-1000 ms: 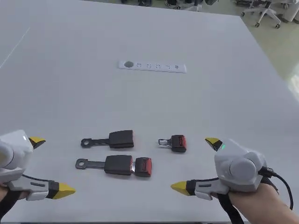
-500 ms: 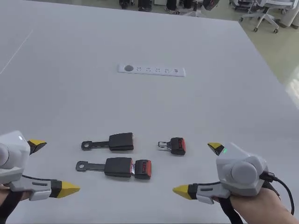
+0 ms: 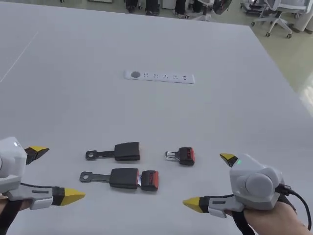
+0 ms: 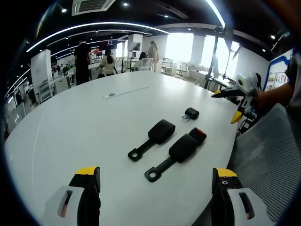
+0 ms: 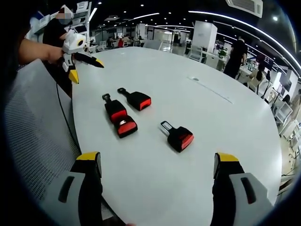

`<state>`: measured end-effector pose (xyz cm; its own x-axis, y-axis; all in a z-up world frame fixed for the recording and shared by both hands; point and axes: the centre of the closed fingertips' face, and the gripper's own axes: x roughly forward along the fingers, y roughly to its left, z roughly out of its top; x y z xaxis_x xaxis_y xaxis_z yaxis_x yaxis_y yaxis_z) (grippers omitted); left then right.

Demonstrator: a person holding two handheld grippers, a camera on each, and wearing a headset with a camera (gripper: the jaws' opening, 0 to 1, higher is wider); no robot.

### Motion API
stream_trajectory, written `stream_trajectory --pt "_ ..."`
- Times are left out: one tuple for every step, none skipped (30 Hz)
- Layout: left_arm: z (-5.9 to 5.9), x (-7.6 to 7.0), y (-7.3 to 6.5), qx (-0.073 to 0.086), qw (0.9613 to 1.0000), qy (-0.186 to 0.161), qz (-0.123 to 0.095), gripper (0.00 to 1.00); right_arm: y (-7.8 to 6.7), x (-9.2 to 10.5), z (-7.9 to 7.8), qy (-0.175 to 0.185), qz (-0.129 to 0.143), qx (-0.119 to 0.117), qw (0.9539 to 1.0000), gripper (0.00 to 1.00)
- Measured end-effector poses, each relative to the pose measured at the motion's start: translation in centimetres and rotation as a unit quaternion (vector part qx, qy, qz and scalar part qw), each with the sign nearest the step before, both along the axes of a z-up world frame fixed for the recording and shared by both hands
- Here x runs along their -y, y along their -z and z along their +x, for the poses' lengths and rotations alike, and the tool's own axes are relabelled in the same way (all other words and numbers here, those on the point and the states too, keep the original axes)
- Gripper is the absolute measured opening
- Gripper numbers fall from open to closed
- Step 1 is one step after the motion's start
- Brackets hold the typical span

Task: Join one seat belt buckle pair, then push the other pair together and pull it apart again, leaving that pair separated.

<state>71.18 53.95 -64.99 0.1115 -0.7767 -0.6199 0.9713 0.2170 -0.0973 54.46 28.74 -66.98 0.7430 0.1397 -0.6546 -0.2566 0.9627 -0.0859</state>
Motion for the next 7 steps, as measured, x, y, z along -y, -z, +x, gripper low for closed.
stream_trajectory --pt "-0.05 0.0 0.04 -0.002 1.0 -0.001 0.0 1.0 0.04 0.03 -0.06 0.0 -0.001 -0.002 1.0 0.99" --pt "-0.07 -0.02 0.1 -0.005 1.0 -0.003 -0.001 1.0 0.05 0.03 -0.09 -0.001 -0.002 -0.002 1.0 0.99" --pt "-0.09 -0.04 0.17 -0.006 1.0 -0.005 -0.001 1.0 0.06 0.01 -0.15 -0.002 -0.003 -0.003 1.0 0.99" --pt "-0.1 -0.11 0.24 -0.009 0.9999 -0.008 0.0 1.0 0.06 -0.01 -0.18 -0.002 -0.002 -0.003 1.0 0.99" --pt "-0.15 -0.09 0.2 -0.01 0.9999 -0.009 -0.002 1.0 0.05 -0.05 -0.22 -0.001 -0.001 -0.003 1.0 0.99" --pt "-0.24 -0.09 0.12 -0.011 0.9999 -0.008 -0.005 1.0 0.05 -0.07 -0.24 -0.001 -0.001 -0.003 1.0 0.99" --pt "-0.26 -0.1 0.12 -0.011 0.9999 -0.009 -0.005 1.0 0.11 -0.1 -0.29 -0.002 -0.002 -0.004 1.0 0.99"
